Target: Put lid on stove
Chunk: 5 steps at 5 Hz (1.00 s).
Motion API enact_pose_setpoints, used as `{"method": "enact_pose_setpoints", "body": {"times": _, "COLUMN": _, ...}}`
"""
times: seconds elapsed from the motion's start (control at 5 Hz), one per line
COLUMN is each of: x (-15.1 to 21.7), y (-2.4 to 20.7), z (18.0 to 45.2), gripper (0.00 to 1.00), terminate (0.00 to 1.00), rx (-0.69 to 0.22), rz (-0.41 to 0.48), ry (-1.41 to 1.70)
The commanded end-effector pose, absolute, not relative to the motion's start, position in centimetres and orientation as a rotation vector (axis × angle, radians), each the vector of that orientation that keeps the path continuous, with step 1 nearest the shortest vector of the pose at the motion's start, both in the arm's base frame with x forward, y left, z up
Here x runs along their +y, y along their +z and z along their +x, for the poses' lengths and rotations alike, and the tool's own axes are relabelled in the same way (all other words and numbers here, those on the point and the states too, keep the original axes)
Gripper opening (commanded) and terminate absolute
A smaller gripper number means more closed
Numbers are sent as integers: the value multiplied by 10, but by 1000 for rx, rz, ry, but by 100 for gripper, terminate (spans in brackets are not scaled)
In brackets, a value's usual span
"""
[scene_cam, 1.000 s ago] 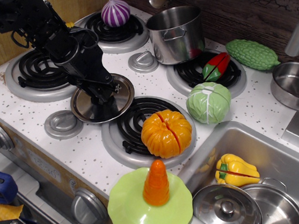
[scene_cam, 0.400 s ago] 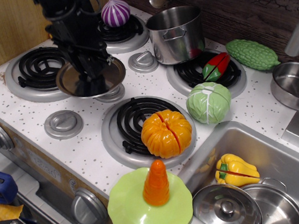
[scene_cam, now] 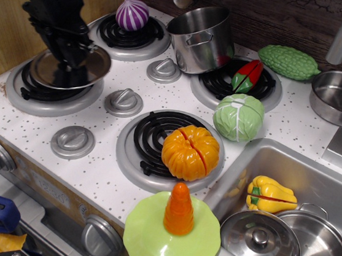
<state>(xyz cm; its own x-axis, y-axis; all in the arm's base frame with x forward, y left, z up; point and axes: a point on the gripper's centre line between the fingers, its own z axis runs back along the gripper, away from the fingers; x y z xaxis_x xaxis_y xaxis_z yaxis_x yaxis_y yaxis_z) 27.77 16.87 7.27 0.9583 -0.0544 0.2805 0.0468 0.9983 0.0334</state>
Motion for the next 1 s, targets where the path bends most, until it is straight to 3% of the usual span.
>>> {"method": "enact_pose_setpoints", "body": {"times": 0.0, "x": 206, "y": 79, "z": 281, "gripper": 0, "terminate": 0, "rx": -335, "rz": 100, "ry": -123}}
{"method": "enact_pose_setpoints", "body": {"times": 0.2, "x": 215, "y": 71, "z": 283, "gripper": 0, "terminate": 0, "rx": -366, "rz": 112, "ry": -149}}
{"method": "enact_pose_setpoints", "body": {"times": 0.4, "x": 217, "y": 58, "z": 286, "gripper": 100, "terminate": 0, "rx": -388, "rz": 103, "ry": -168}}
{"method": "enact_pose_setpoints", "body": {"times": 0.8, "x": 216, "y": 53, "z": 287, "gripper": 100, "terminate": 0, "rx": -415, "rz": 88, "ry": -189}}
